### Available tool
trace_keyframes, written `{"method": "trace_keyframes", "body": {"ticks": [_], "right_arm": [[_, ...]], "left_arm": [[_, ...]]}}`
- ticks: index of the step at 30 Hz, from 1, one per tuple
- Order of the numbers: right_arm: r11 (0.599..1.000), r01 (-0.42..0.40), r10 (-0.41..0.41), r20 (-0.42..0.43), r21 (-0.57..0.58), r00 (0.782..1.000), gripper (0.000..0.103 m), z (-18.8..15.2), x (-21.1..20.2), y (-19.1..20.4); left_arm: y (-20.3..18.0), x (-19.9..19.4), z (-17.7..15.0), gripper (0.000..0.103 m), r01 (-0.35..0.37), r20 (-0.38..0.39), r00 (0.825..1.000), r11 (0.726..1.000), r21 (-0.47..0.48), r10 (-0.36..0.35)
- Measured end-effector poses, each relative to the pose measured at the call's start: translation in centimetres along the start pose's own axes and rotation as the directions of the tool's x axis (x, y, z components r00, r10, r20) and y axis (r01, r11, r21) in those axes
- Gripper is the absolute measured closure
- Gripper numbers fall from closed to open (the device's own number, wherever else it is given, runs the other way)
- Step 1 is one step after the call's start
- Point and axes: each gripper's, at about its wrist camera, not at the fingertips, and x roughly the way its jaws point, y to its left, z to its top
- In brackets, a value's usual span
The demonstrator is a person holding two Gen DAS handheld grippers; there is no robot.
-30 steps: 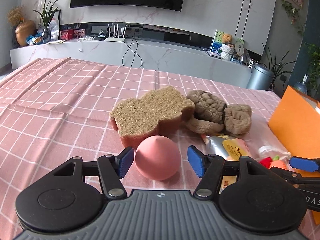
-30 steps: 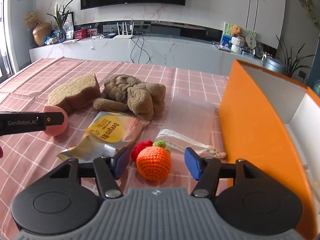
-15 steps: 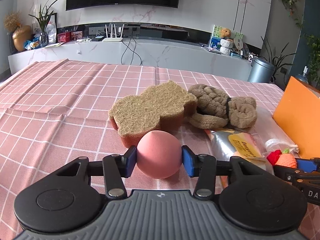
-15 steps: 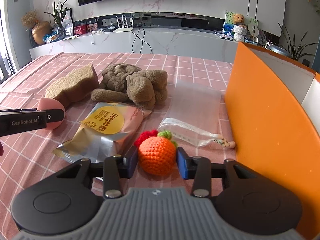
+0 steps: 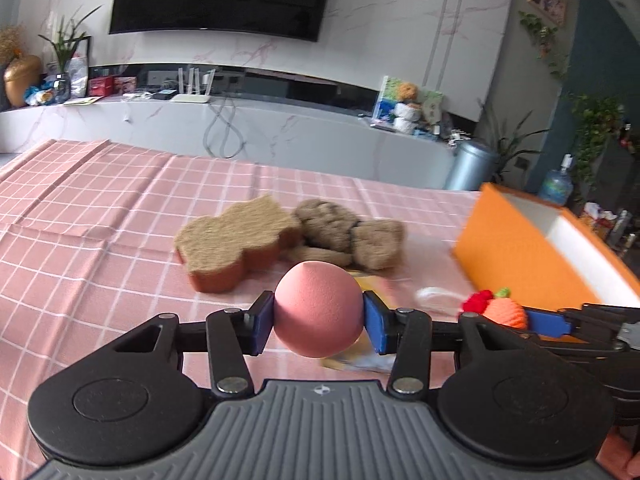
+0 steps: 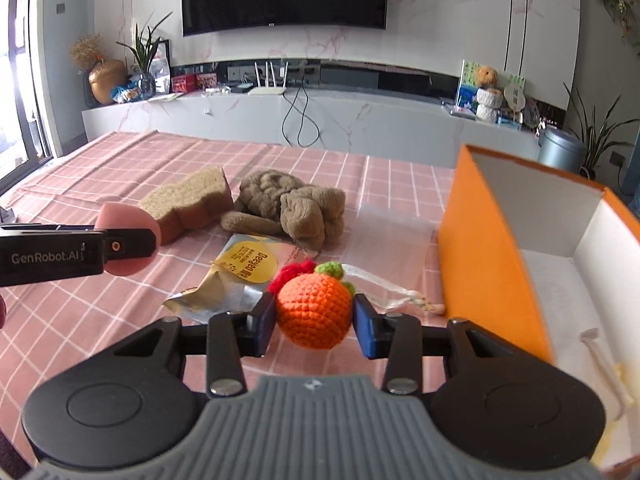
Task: Organize soft objects
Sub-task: 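Grasp the pink sponge egg with the left tool while the right tool grasps the orange crocheted fruit, then carry the sponge egg and orange fruit into the box and open both tools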
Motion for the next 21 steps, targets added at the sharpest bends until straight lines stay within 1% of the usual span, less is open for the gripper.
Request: {"method": "trace_keyframes", "body": {"ticks": [5,9,13,15,19,21], "right_arm": [[1.000,0.005,-0.005,0.046,0.004,0.999,0.062,-0.1,-3.6,-1.2],[1.000,0.022,-0.021,0.105,-0.013,0.994,0.062,0.1,-7.0,-2.5],[0.998,0.051,-0.046,0.157,-0.026,0.987,0.062,0.6,-10.3,-4.8],[0.997,0.067,-0.062,0.167,-0.023,0.984,0.062,0.8,-11.6,-6.3],[0.993,0.117,-0.114,0.151,-0.015,0.982,0.062,1.1,-13.1,-9.6],[0.990,0.141,-0.138,0.137,-0.013,0.981,0.062,1.0,-13.6,-11.2]], "left_arm": [[-3.4,-1.7,0.3,0.050,0.079,0.017,0.997,0.996,0.045,-0.080],[-6.7,-2.7,0.8,0.050,0.151,0.029,0.988,0.983,0.102,-0.155],[-10.1,-3.2,1.7,0.050,0.224,0.041,0.972,0.961,0.159,-0.233],[-11.9,-3.1,2.2,0.050,0.251,0.043,0.964,0.949,0.191,-0.264],[-15.5,-2.1,3.0,0.050,0.328,0.013,0.940,0.916,0.231,-0.340],[-17.2,-1.3,3.2,0.050,0.355,-0.011,0.931,0.901,0.250,-0.364]]}}
